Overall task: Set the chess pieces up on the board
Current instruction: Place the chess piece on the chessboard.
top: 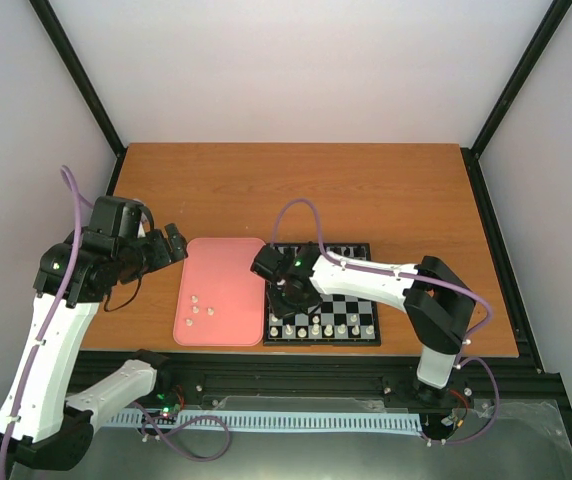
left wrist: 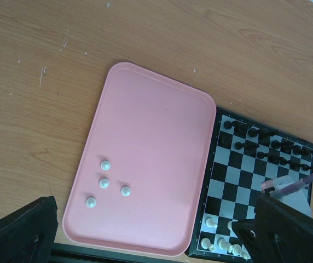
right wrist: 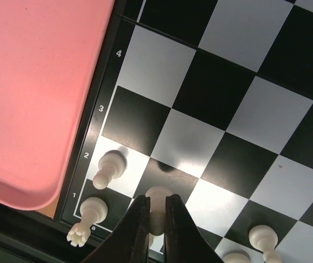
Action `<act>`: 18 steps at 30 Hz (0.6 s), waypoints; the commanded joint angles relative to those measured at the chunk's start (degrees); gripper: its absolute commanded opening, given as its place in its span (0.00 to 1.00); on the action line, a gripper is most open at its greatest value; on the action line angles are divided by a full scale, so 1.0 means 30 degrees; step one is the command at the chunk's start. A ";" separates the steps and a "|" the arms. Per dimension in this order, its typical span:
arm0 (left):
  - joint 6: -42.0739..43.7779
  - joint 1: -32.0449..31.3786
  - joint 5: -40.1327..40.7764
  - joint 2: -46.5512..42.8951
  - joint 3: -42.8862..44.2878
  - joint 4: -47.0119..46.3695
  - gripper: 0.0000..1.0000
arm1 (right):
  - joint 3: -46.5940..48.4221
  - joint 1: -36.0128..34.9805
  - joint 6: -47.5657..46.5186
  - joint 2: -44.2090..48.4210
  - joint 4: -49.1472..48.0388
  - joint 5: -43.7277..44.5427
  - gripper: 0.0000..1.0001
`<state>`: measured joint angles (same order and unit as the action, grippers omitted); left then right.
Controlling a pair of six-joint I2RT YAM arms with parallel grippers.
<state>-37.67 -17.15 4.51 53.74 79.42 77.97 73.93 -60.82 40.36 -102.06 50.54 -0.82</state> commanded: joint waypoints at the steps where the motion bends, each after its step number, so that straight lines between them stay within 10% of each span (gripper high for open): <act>1: 0.0413 0.0003 -0.0069 -0.0078 0.0037 -0.0296 1.00 | -0.0213 0.0087 0.0265 -0.0415 -0.0412 0.0024 0.06; 18: 0.0428 0.0002 0.0026 -0.0194 -0.0171 -0.0225 1.00 | -0.0892 0.0079 0.0274 -0.0824 -0.0965 -0.0370 0.08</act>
<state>-37.28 -17.15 4.56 53.74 78.87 77.97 71.75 -60.82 40.40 -103.39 48.90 -2.07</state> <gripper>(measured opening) 0.999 0.081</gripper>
